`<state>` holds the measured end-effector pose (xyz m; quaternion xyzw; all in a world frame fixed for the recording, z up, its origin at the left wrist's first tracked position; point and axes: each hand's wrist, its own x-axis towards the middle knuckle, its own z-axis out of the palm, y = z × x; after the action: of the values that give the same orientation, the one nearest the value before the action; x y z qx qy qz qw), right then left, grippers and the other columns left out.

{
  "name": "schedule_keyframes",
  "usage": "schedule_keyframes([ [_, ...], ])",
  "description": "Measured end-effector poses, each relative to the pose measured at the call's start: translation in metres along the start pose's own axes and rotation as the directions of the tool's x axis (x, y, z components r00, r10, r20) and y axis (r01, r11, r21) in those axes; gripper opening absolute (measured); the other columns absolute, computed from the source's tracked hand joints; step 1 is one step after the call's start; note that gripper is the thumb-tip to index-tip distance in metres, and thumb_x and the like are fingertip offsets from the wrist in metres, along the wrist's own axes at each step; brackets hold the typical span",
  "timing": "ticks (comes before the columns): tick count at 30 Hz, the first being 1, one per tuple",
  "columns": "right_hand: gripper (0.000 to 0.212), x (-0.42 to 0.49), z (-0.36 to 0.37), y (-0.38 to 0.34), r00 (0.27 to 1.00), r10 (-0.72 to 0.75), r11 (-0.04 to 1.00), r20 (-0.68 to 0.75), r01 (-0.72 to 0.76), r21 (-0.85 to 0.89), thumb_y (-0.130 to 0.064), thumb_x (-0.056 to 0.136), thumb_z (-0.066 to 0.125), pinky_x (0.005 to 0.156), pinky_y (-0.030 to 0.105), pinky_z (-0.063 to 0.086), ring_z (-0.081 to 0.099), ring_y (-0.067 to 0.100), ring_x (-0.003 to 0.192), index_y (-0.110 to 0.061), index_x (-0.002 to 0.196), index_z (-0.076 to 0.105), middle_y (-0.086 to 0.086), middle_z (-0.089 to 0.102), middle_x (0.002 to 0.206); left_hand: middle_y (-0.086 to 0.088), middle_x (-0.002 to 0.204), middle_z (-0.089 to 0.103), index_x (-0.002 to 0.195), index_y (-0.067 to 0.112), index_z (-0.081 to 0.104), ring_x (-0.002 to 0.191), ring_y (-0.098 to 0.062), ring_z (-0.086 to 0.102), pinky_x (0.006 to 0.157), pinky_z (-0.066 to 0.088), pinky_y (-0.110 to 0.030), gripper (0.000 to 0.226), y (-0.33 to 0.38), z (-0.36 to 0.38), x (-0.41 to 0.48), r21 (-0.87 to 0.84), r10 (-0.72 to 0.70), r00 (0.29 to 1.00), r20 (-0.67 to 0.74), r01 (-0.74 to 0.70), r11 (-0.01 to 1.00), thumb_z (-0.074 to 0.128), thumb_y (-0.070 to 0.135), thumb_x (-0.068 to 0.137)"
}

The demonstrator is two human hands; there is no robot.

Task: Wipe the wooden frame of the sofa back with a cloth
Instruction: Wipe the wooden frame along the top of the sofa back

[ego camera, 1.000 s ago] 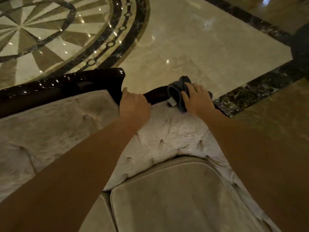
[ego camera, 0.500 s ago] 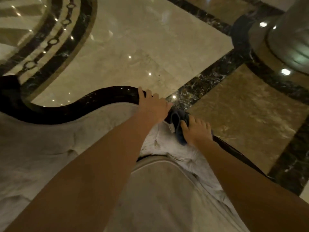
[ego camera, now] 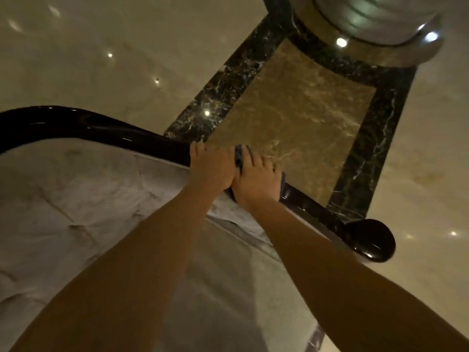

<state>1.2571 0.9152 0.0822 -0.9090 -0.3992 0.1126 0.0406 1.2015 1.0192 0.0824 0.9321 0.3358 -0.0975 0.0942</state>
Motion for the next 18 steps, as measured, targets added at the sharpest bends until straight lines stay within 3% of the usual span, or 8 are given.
schedule_keyframes([
  [2, 0.055, -0.017, -0.003, 0.021, 0.991, -0.131, 0.990, -0.004, 0.131, 0.043, -0.046, 0.100, 0.026, 0.112, 0.053, 0.032, 0.043, 0.035, 0.137, -0.026, 0.150, 0.036, 0.005, 0.048, 0.151, -0.009, 0.114, 0.065, 0.111, 0.022, 0.057, 0.109, -0.038, 0.052, 0.104, 0.029, -0.055, 0.044, -0.006, 0.005, -0.002, 0.012, -0.007, 1.000, -0.012, 0.007, 1.000, 0.018, 0.035, 0.096],
  [3, 0.054, -0.030, -0.005, 0.047, 0.993, -0.117, 0.989, 0.010, 0.116, 0.087, -0.047, 0.099, 0.028, 0.111, 0.052, 0.034, 0.043, 0.034, 0.137, -0.027, 0.148, 0.039, 0.005, 0.050, 0.149, -0.011, 0.115, 0.064, 0.114, 0.020, 0.057, 0.111, -0.038, 0.050, 0.105, 0.029, -0.056, 0.052, -0.004, 0.005, -0.004, 0.041, -0.016, 1.000, -0.012, 0.016, 0.999, 0.012, 0.038, 0.096],
  [5, 0.050, -0.058, -0.006, 0.114, 0.996, 0.093, 0.984, 0.009, -0.093, 0.151, -0.045, 0.098, 0.028, 0.109, 0.052, 0.038, 0.046, 0.035, 0.132, -0.024, 0.139, 0.046, 0.008, 0.054, 0.143, -0.017, 0.120, 0.061, 0.115, 0.014, 0.060, 0.117, -0.043, 0.046, 0.110, 0.022, -0.058, 0.057, 0.006, 0.004, -0.008, 0.040, -0.065, 0.997, -0.039, 0.066, 0.997, 0.013, 0.044, 0.099],
  [7, 0.051, -0.090, -0.004, 0.170, 0.932, 0.351, 0.926, 0.093, -0.360, 0.111, -0.037, 0.098, 0.021, 0.111, 0.054, 0.035, 0.042, 0.039, 0.134, -0.015, 0.135, 0.049, 0.015, 0.051, 0.143, -0.021, 0.126, 0.057, 0.114, 0.012, 0.060, 0.123, -0.046, 0.040, 0.114, 0.014, -0.060, 0.054, 0.022, 0.001, -0.008, 0.010, -0.112, 0.994, -0.013, 0.112, 0.994, 0.018, 0.042, 0.101],
  [9, 0.054, -0.105, 0.002, 0.179, 0.886, 0.453, 0.880, 0.099, -0.462, 0.108, -0.031, 0.098, 0.021, 0.119, 0.056, 0.024, 0.031, 0.039, 0.143, -0.010, 0.143, 0.042, 0.018, 0.041, 0.153, -0.020, 0.127, 0.056, 0.113, 0.013, 0.059, 0.123, -0.046, 0.039, 0.114, 0.013, -0.061, 0.050, 0.039, 0.003, -0.009, 0.039, -0.083, 0.996, 0.033, 0.081, 0.996, 0.017, 0.037, 0.100],
  [11, 0.058, -0.099, 0.006, 0.153, 0.903, 0.429, 0.882, 0.028, -0.425, 0.202, -0.035, 0.101, 0.023, 0.124, 0.054, 0.009, 0.013, 0.038, 0.152, -0.015, 0.155, 0.025, 0.011, 0.022, 0.166, -0.017, 0.124, 0.059, 0.111, 0.016, 0.061, 0.120, -0.043, 0.042, 0.113, 0.016, -0.059, 0.046, 0.072, 0.006, -0.013, 0.081, 0.003, 0.997, 0.084, -0.010, 0.997, 0.022, 0.037, 0.099],
  [15, 0.062, -0.079, 0.003, 0.122, 0.995, 0.009, 0.976, -0.100, 0.012, 0.215, -0.036, 0.098, 0.026, 0.122, 0.057, 0.012, 0.018, 0.038, 0.151, -0.031, 0.158, 0.014, 0.007, 0.027, 0.165, -0.003, 0.104, 0.066, 0.090, 0.028, 0.064, 0.113, -0.030, 0.049, 0.101, 0.027, -0.047, 0.020, 0.134, 0.017, -0.016, 0.134, 0.019, 0.998, 0.063, -0.027, 0.991, 0.052, 0.043, 0.089],
  [18, 0.053, -0.121, 0.015, 0.205, 0.989, 0.137, 0.969, -0.054, -0.122, 0.213, -0.037, 0.103, 0.020, 0.124, 0.057, 0.009, 0.010, 0.035, 0.154, -0.028, 0.154, 0.027, 0.005, 0.027, 0.165, -0.007, 0.083, 0.067, 0.070, 0.020, 0.064, 0.095, -0.030, 0.054, 0.095, 0.033, -0.047, 0.048, 0.137, 0.022, -0.018, 0.029, -0.012, 0.999, -0.044, 0.013, 0.999, 0.031, 0.043, 0.096],
])
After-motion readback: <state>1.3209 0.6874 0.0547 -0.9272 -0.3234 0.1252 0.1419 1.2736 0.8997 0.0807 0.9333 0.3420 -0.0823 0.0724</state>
